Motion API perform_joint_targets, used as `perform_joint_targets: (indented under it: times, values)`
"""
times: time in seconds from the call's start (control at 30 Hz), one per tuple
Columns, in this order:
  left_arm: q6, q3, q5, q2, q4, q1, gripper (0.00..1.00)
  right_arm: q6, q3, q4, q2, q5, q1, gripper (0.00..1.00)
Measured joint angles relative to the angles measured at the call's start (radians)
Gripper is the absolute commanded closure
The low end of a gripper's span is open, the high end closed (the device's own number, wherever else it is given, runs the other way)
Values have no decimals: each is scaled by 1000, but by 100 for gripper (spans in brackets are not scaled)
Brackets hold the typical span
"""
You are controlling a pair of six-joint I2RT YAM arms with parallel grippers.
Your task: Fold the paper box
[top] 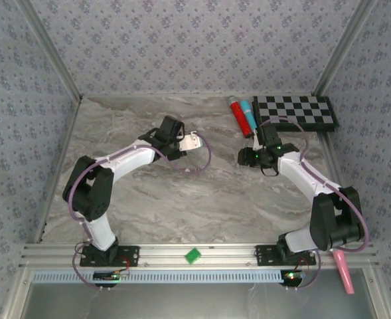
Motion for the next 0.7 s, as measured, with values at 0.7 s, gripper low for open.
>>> perform_joint_targets:
  times: [0.7]
  values:
    - [78, -274, -484, 50, 555, -188, 55, 7, -33, 20, 0, -3, -8, 45]
